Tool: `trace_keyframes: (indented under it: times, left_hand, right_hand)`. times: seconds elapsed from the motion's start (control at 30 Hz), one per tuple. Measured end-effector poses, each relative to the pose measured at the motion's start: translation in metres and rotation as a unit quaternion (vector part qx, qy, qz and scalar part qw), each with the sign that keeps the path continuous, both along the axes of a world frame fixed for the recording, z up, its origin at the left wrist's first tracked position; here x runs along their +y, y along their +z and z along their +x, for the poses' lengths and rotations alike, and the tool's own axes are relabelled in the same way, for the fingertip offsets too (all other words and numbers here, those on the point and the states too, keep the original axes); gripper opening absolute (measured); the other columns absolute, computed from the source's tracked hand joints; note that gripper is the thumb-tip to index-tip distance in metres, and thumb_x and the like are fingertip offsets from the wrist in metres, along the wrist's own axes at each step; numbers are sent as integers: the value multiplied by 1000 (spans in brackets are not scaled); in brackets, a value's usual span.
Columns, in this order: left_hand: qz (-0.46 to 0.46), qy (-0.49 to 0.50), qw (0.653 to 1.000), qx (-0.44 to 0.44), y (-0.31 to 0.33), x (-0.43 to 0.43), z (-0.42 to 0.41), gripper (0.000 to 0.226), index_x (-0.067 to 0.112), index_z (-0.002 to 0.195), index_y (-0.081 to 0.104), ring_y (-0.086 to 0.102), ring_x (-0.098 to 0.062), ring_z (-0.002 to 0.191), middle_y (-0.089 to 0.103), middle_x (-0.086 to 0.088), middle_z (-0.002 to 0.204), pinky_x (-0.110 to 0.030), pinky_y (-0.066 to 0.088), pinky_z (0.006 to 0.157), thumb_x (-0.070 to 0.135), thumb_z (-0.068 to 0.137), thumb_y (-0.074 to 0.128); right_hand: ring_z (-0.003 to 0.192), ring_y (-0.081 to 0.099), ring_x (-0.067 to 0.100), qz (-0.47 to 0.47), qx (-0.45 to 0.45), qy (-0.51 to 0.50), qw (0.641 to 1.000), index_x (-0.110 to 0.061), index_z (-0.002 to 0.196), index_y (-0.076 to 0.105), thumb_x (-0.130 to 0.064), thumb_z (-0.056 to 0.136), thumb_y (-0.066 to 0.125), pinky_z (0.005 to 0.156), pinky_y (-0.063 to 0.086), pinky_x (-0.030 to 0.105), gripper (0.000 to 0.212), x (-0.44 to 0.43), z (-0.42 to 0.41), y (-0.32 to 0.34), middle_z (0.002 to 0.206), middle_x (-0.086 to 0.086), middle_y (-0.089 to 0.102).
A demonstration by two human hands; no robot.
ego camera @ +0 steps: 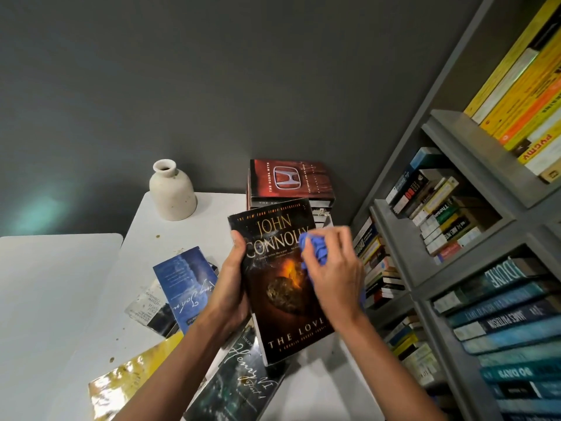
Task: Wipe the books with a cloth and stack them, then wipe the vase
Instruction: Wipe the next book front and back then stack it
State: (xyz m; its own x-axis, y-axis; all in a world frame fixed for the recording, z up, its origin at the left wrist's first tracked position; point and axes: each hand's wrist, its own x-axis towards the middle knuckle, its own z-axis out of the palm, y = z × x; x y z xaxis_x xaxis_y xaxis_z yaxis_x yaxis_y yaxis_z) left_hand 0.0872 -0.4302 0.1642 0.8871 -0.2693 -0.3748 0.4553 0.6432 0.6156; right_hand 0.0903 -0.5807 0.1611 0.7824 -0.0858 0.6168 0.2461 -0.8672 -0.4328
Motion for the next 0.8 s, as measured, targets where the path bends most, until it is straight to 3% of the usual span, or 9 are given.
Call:
trace_keyframes:
  times: [0.07,0.13,0.3,0.53,0.7,0.8]
  left_hand:
    - [10,-5,1000,-5,2,-6,0,72,12,124,62,65,-26,112,67,-14,123,-42,54,92,65,83,37]
    - [3,-5,1000,-8,5,-10,1,76,9,128,60,65,-27,112,66,-16,124,-45,51,97,65,82,39]
    - [0,6,1000,-8,1,2,6,76,5,124,61,68,-29,106,68,-19,118,-39,58,85,66,85,38]
    - [22,-11,1000,-19,-1,-7,2,78,10,137,51,59,-27,122,60,-16,133,-47,46,104,65,84,40]
    - [52,-5,998,-35,1,-6,7,76,5,125,59,71,-24,96,71,-16,110,-33,60,72,65,82,39]
    - [42,-9,999,-33,0,1,4,78,7,133,53,63,-30,115,63,-18,127,-45,53,95,66,83,40]
  right_hand:
    - [65,57,12,15,-19,-22,999,-13,95,62,-30,91,54,46,50,30,19,1,18,15,96,2,54]
    - [66,58,12,8,-33,-6,999,-13,96,63,-29,90,57,49,46,23,18,14,19,24,95,3,55]
    - [66,57,9,-46,-6,90,995,-17,95,65,-29,87,60,52,46,19,16,27,-30,-4,94,0,54]
    - [67,58,13,19,-21,-22,999,-15,97,62,-30,91,55,47,51,33,17,7,15,18,97,2,53]
    - [70,58,8,-18,-16,73,997,-17,97,62,-30,89,61,51,48,19,15,31,-17,7,95,-1,54]
    - [65,52,4,-4,-11,43,999,-20,96,58,-34,89,55,47,49,21,16,11,-18,-6,95,-3,53]
